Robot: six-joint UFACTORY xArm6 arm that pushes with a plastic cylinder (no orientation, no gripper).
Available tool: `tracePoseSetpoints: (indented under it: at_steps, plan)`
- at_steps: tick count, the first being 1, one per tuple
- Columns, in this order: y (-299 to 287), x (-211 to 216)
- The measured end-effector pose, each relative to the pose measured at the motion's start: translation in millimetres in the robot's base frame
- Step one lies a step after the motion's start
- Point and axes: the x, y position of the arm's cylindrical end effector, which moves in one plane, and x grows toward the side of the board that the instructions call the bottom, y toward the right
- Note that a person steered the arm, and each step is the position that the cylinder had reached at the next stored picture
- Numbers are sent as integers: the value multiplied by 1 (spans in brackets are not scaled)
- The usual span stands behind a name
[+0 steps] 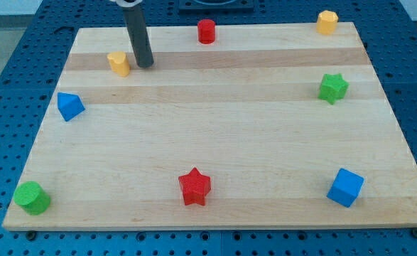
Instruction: Point at the blue triangle
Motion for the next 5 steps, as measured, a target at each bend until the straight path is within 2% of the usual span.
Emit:
tracePoseSetpoints:
  at_steps: [1, 2, 4, 5]
  plan:
    - [31, 15]
    - [30, 70]
    - [-73, 132]
    - [-85, 163]
